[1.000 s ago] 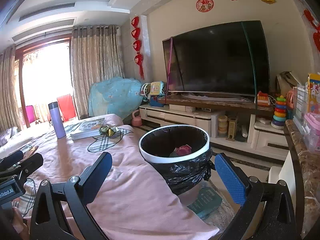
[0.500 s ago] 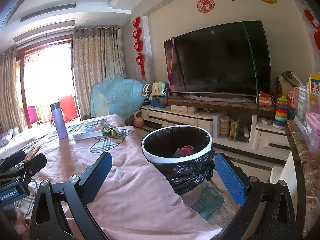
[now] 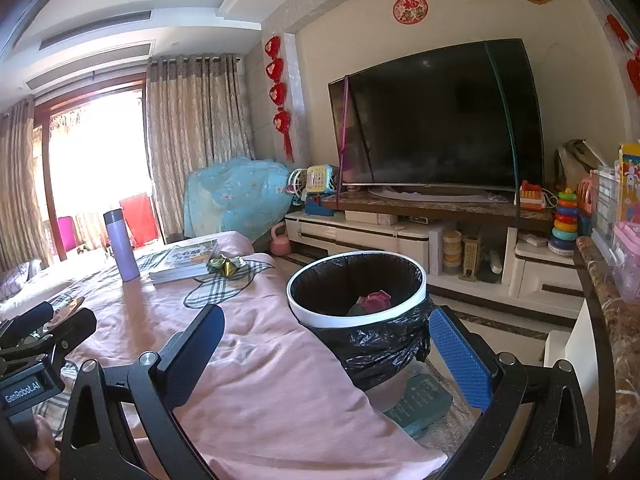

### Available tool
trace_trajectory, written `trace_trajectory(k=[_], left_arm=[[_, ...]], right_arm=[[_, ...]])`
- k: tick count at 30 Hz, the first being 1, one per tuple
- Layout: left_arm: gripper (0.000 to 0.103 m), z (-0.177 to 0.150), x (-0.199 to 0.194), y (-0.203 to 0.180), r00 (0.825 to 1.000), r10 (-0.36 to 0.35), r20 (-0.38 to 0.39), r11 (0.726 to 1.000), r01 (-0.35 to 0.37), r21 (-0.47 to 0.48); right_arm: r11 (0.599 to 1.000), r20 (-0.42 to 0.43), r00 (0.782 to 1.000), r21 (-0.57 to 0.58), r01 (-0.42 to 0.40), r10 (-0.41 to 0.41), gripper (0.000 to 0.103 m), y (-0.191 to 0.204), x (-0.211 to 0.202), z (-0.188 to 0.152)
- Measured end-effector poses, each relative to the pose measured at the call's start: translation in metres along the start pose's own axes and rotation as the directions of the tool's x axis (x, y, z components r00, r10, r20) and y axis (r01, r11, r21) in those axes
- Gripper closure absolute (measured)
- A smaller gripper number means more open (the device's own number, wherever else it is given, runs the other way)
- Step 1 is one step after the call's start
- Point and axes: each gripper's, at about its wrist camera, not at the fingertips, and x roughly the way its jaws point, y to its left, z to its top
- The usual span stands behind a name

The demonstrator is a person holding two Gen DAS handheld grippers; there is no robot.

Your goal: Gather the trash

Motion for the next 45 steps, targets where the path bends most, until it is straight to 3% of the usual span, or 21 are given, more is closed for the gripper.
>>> trace_trajectory(k=[45], left_arm=[[0.001, -0.0016, 0.0015, 0.0019, 1.000, -0.007, -0.009, 1.000, 0.007, 0.000]], right_arm=[[1.000, 0.022, 1.000, 0.010, -0.017, 0.016, 0.000, 0.0014, -0.0063, 0.0024]])
